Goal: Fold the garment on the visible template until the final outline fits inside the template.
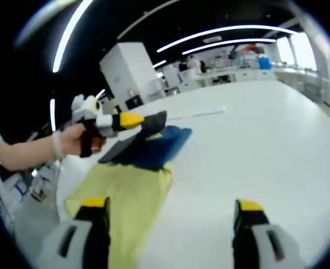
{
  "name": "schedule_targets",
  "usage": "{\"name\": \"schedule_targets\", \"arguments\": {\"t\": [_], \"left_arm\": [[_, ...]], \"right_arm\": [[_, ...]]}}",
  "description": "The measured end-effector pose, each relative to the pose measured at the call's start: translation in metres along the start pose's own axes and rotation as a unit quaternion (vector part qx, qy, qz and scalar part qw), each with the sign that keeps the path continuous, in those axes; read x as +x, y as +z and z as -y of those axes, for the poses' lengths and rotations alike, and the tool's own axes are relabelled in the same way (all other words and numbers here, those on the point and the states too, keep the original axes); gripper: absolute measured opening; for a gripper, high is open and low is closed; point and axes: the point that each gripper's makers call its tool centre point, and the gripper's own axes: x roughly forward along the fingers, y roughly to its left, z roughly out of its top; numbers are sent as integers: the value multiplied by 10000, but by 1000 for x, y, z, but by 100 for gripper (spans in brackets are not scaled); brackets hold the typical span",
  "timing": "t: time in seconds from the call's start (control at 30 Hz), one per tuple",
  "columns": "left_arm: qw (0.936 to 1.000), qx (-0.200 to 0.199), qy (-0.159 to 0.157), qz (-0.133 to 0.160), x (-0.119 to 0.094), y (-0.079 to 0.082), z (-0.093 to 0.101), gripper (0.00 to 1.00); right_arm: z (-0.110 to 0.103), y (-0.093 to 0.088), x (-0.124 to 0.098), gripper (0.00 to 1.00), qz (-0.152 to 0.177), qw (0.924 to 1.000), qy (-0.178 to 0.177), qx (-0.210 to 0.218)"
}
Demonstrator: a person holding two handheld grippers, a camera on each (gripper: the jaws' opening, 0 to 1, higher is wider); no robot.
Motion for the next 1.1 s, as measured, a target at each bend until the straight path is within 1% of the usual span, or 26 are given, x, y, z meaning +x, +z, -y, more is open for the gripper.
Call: {"name": "schedule_targets", "arguments": {"t": [0.1,0.13,0.2,0.27,0.3,0.43,0.5,0.63,0.7,0.73,0.77,0.8,0.9,0.93,1.03,1.07,1.1], "left_arm": [[9998,45,-37,-172,3,-13,4,0],[9995,152,-17,-277,5,-20,3,0],[9989,188,-6,-427,7,-30,3,0],[9980,293,27,-553,9,-38,0,0],[9979,271,48,-591,10,-40,-2,0],[9975,250,67,-659,10,-47,-1,0],[9971,325,84,-683,11,-47,-3,0],[9974,312,65,-649,11,-46,-3,0],[9972,359,52,-652,11,-46,-5,3],[9971,369,61,-656,11,-46,-6,7],[9972,397,62,-627,11,-45,-6,12],[9973,427,91,-598,10,-45,-6,20],[9966,550,236,-562,9,-43,-13,38],[9964,604,273,-527,8,-41,-16,42],[9968,598,299,-438,5,-37,-17,55],[9963,662,338,-441,5,-37,-18,62],[9943,845,431,-479,4,-37,-23,68]], "right_arm": [[2,-1,0,91,-9,10000,-17,8],[2,-1,-1,91,-6,10000,-21,15],[3,0,-2,91,7,10000,-24,30],[4,0,-2,91,4,10000,-30,37],[4,0,-2,91,0,10000,-30,44],[3,-1,-2,91,-13,10000,-33,39],[2,0,-2,91,-5,10000,-36,39],[2,0,-1,91,-13,10000,-28,31],[1,1,-1,91,-2,10000,-18,33],[1,1,-1,91,5,10000,-12,29],[2,2,-1,91,4,10000,-13,19],[2,2,-1,91,-1,10000,-14,8],[1,2,-1,91,12,10000,-8,33],[0,2,-1,91,20,10000,-3,27],[-2,2,0,91,4,10000,15,-2],[-3,2,0,91,1,10000,21,-11],[-3,3,0,91,-2,10000,24,-17]]}}
